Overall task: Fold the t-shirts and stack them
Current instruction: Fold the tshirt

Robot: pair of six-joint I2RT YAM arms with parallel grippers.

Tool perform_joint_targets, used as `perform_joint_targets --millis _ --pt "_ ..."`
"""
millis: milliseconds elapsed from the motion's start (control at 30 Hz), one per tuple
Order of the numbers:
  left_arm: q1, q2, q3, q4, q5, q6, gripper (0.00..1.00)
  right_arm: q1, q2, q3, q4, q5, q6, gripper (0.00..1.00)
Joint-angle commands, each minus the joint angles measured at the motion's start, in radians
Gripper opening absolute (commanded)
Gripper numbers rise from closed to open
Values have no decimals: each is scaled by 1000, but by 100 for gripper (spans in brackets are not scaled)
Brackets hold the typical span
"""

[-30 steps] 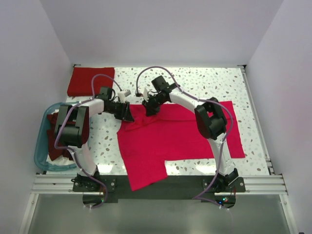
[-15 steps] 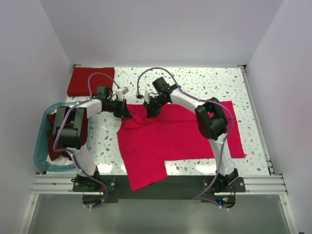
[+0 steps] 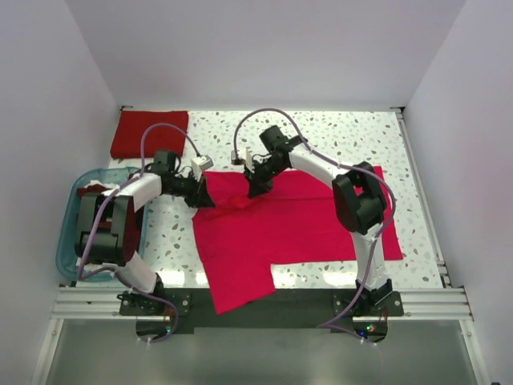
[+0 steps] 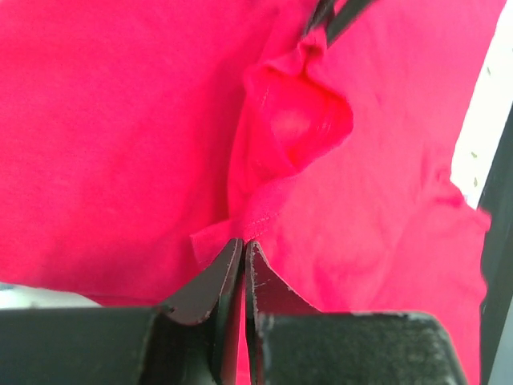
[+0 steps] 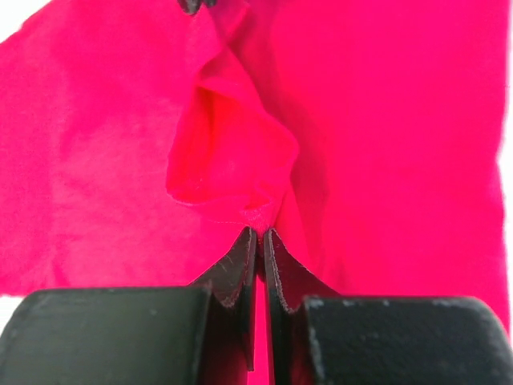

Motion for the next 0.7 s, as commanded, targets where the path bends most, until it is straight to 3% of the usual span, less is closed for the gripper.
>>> perform_joint_targets --millis 0,267,300,333,400,533,667 --pt "-24 -60 -28 -109 52 198 11 2 -41 -11 -139 -95 -152 4" --pt "-179 -170 -104 -264 -10 500 20 4 -97 -148 -367 -57 -504 8" --pt "-198 -184 -112 -276 -13 525 22 2 -119 -162 -374 -49 -525 11" --pt "-199 -206 -117 -287 -15 542 24 4 -127 -172 -387 -41 -565 27" --pt "-199 -218 -118 -322 -21 583 28 4 -143 -191 -419 -34 -587 36" --pt "-179 -215 -94 -289 -30 502 28 -12 -172 -185 -425 -46 -524 38" --pt "-159 -181 -36 -158 -62 232 29 -74 -176 -145 -382 -75 -348 38"
